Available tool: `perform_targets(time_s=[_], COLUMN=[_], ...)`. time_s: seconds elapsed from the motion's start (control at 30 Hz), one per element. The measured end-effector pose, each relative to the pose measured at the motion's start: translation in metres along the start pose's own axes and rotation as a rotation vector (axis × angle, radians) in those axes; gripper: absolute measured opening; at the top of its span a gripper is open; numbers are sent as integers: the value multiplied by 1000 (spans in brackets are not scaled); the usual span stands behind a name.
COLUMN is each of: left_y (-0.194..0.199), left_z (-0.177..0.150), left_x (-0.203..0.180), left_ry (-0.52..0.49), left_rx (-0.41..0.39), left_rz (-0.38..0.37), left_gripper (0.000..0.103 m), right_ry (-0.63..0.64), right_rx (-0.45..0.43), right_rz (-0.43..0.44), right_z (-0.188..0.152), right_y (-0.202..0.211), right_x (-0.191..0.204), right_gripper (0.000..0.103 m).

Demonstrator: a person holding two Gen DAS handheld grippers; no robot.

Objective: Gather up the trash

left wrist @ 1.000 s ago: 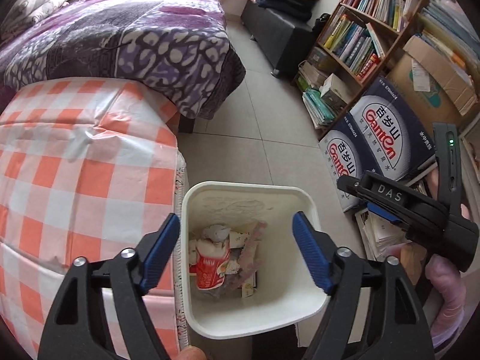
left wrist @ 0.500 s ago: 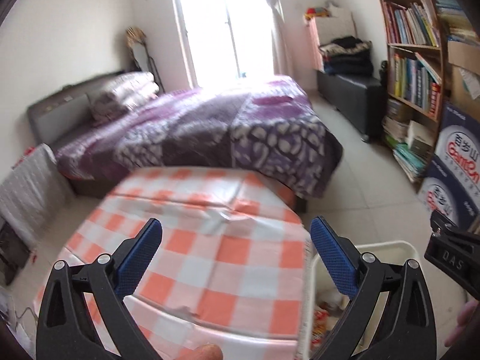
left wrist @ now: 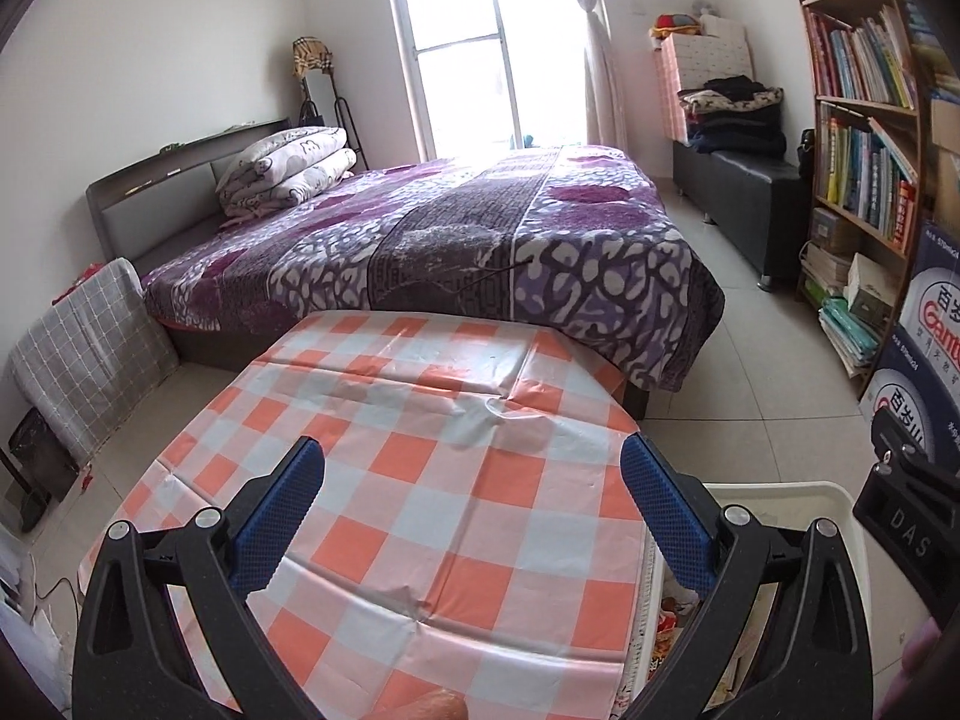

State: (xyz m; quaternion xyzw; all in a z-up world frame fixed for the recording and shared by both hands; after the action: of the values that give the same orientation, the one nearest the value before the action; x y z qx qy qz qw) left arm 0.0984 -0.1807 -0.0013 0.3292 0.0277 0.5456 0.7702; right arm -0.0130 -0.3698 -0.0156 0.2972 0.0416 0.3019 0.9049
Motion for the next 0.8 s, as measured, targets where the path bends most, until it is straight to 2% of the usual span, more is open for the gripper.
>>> perform_targets(time_s=[0.8], left_y=[-9], left_z=[-6], left_x=[-9], left_ry=[15], left_rx=[45], left_rz=[-32], left_gripper=[96], right_ry=[28], right_rx=[12], right_rz=[31], right_z=[-6], right_y=[3], right_x=[5], right_gripper=[96])
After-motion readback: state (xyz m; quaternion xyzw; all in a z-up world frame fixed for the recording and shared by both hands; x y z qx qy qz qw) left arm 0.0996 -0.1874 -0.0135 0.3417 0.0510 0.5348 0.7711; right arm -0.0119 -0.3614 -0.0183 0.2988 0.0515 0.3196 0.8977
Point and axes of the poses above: each gripper's, at about its wrist camera, not at the fingertips, and y roughly against the way its jaws point, x to its left, z to its top, the point moved 8 cm from there along -y, roughly the way its jaws point, and after that the axes turned 12 degrees about -y, right-handed, at the moved point
